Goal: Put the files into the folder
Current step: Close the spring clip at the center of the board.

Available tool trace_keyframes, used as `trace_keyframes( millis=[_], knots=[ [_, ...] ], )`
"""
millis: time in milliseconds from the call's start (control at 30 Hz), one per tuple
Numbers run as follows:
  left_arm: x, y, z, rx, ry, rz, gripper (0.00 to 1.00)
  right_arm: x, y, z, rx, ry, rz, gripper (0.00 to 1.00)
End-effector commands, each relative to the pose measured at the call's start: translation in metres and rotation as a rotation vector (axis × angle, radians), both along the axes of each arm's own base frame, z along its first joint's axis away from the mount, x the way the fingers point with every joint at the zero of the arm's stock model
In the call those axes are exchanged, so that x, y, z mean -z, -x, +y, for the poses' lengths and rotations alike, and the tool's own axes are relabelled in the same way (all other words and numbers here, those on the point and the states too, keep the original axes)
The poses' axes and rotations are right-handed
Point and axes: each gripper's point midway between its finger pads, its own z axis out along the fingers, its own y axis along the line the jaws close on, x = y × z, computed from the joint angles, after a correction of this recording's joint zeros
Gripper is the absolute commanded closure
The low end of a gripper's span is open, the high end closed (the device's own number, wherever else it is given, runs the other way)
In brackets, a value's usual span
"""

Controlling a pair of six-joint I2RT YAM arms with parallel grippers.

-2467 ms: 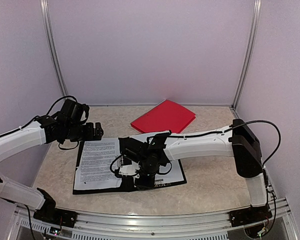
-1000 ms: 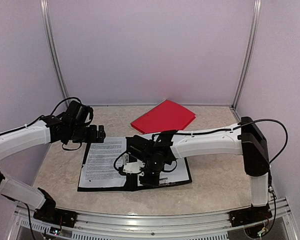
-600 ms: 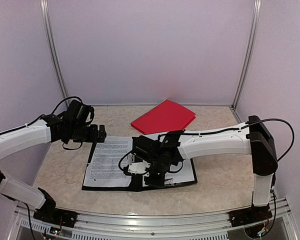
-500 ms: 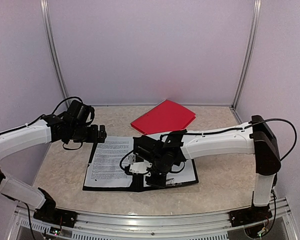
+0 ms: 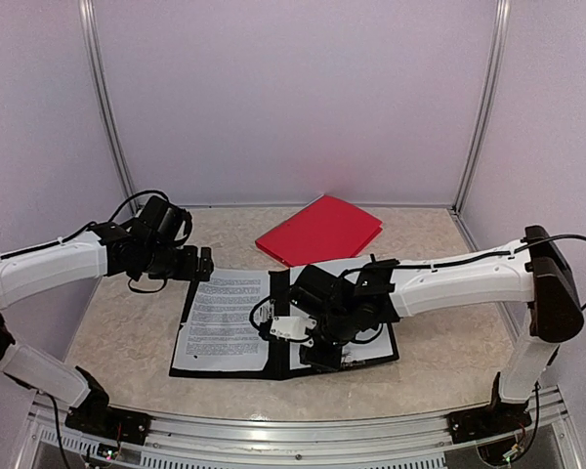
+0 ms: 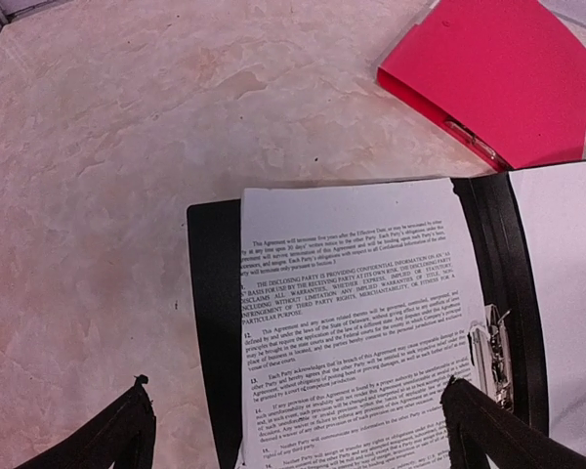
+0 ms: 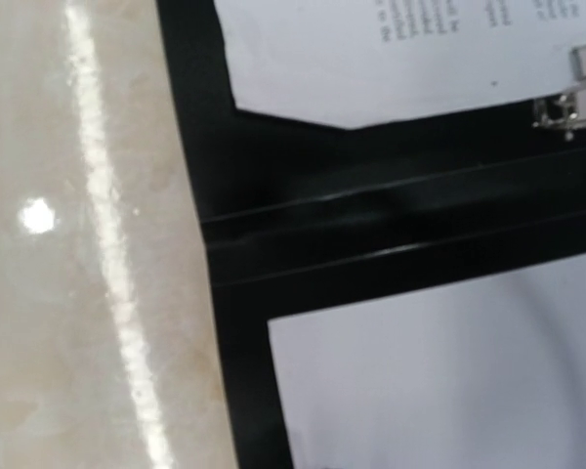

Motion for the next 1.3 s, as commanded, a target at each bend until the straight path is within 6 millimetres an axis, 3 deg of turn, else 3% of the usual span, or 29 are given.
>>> trace_keyframes(
  millis=[0, 233, 600, 967, 1267],
  knots=[
    [0.003, -0.003, -0.017, 0.061, 0.024, 0.013, 0.01, -0.023, -0.004, 0.002, 0.037, -0.118, -0.016, 0.94],
    [0.014, 0.009, -0.095, 0.342, 0.275, 0.126, 0.01, -0.029, 0.002, -0.006, 0.048, -0.201, -0.018, 0.95],
    [0.022, 0.014, -0.212, 0.551, 0.404, 0.222, 0.01, -0.033, 0.003, -0.021, 0.089, -0.272, -0.034, 0.96],
    [0.027, 0.018, -0.27, 0.671, 0.62, 0.379, 0.03, -0.026, 0.007, -0.031, 0.104, -0.294, -0.02, 0.96],
    [0.065, 0.025, -0.288, 0.674, 0.606, 0.48, 0.04, -0.023, 0.007, -0.031, 0.109, -0.293, -0.014, 0.96]
  ],
)
